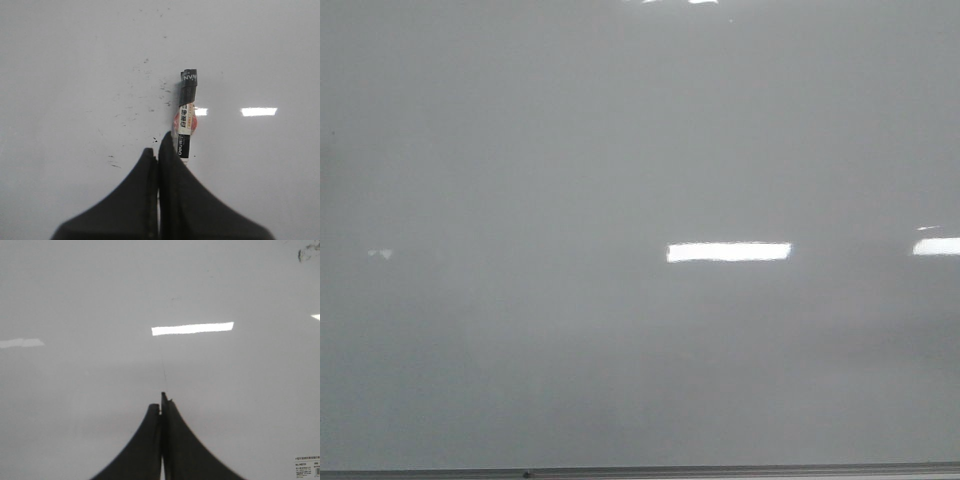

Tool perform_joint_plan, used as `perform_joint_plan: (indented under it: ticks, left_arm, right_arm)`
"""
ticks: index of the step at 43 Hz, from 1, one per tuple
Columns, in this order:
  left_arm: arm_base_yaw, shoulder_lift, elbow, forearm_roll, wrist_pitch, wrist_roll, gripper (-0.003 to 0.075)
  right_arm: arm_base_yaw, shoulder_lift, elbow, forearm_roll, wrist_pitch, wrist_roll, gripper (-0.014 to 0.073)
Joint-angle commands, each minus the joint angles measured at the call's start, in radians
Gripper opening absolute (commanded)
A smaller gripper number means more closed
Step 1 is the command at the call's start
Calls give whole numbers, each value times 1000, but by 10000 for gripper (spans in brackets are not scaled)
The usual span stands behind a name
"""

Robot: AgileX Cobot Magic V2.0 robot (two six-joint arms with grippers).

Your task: Write number 7 on whiteboard

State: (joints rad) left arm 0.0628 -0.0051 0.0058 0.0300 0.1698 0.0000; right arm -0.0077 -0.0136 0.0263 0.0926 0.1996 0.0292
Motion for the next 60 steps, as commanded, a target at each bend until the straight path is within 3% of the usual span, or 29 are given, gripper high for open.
perform_joint_plan:
  ticks: [1,35,42,47,54,60]
  left_arm:
    - [-4,-14,4,1,-90,0,-20]
    - [-4,-14,4,1,-97,0,-20]
    - [-4,-14,2,-3,-231,0,-20]
    - [-4,-14,-42,-83,-355,0,-21]
    - [-4,43,-213,-104,-181,0,-21]
    - [-4,189,-340,-5,-53,0,-21]
  right_arm:
    - [2,-16,-4,-7,-73,-1,-68]
    - [2,-16,-4,-6,-81,-1,-68]
    - [2,-16,-12,48,-175,1,-68]
    - [2,-16,-88,56,-150,1,-68]
    - [2,16,-274,54,6,1,-66]
    - [2,153,-411,54,81,1,-64]
